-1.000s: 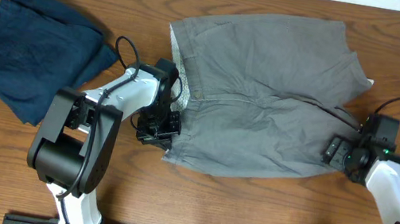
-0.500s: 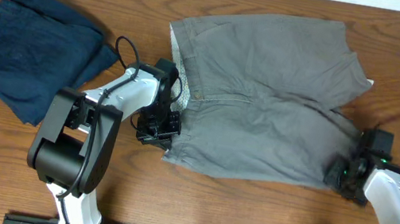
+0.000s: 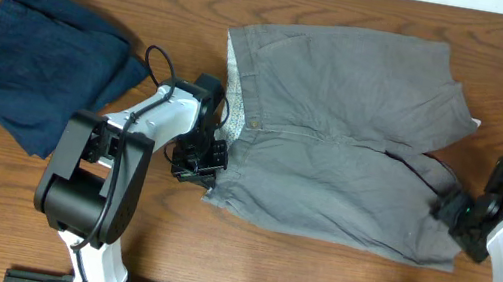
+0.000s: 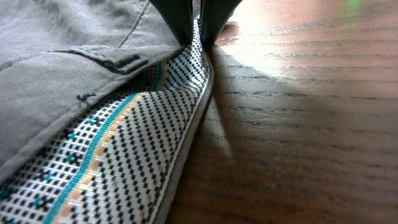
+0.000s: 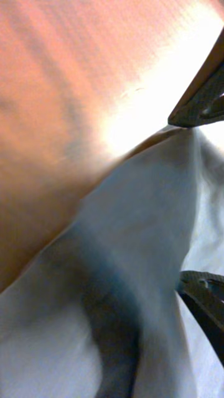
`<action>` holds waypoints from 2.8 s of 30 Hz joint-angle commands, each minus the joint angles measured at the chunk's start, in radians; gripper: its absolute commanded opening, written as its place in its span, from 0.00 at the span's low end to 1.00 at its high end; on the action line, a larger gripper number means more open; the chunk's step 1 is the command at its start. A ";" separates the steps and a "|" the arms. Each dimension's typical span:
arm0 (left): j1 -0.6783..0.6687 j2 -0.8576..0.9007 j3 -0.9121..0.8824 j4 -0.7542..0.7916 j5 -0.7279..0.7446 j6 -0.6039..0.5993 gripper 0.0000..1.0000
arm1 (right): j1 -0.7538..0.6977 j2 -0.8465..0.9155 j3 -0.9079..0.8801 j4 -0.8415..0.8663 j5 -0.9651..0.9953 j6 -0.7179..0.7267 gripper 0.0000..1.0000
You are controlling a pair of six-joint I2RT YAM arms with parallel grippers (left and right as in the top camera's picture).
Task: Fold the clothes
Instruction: 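Pull the shorts' leg hems rightward with the right gripper to flatten, then grasp the bottom edge of the shorts with both grippers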
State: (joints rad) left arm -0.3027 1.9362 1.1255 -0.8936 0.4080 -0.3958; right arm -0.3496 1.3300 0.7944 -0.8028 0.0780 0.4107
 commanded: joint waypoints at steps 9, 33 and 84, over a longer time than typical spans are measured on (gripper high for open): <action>0.018 0.043 -0.023 0.023 -0.173 -0.009 0.06 | -0.010 0.034 0.008 0.229 -0.103 -0.053 0.69; 0.018 0.043 -0.023 0.023 -0.173 -0.010 0.06 | -0.052 0.266 0.073 0.673 -0.155 0.012 0.01; 0.009 -0.537 -0.560 0.547 -0.077 -0.564 0.70 | -0.014 0.089 -0.181 0.010 -0.232 0.280 0.99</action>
State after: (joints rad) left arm -0.2893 1.4040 0.5953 -0.3611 0.3267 -0.9287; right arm -0.3782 1.4292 0.6373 -0.7982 -0.1913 0.6510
